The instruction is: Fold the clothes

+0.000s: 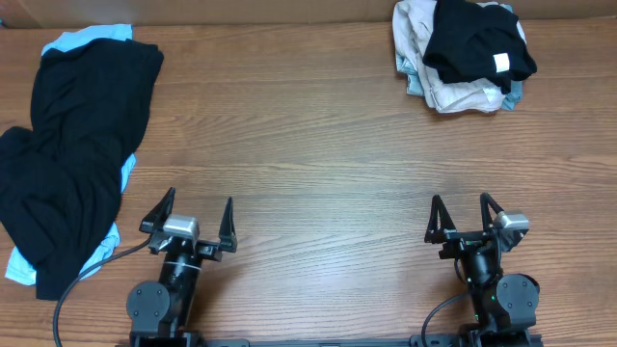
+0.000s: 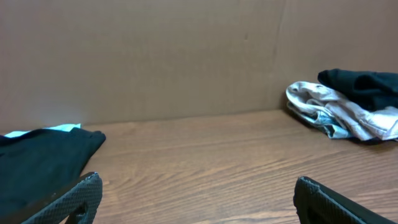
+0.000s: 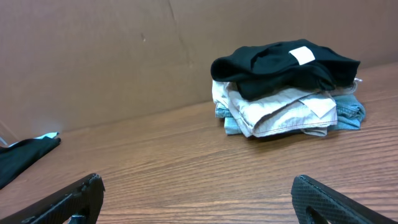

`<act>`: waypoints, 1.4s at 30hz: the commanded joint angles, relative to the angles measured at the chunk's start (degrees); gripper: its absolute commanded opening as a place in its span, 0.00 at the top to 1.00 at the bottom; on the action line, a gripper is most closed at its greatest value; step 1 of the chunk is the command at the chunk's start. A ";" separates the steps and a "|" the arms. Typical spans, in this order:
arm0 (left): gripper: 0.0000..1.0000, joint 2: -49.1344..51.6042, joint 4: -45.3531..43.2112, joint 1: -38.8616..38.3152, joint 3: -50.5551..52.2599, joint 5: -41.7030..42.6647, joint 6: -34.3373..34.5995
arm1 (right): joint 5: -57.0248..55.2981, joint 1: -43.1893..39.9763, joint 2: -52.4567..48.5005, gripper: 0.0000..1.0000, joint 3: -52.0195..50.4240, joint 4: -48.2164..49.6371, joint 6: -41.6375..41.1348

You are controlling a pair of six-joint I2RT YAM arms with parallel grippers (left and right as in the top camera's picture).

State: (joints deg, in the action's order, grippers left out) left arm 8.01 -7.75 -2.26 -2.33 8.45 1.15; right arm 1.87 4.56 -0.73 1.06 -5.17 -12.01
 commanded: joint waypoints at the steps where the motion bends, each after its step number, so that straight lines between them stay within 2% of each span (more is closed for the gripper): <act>1: 0.00 -3.80 2.69 1.79 2.05 1.70 0.63 | -0.76 0.31 0.57 0.00 -0.59 0.39 -0.44; 6: 0.00 -6.97 11.39 3.50 2.05 1.97 0.57 | -0.76 0.31 0.57 0.00 -0.59 0.39 -0.42; 42: 0.00 -7.76 11.08 3.48 2.05 1.88 0.76 | -0.76 0.31 0.57 0.00 -0.59 0.39 -0.42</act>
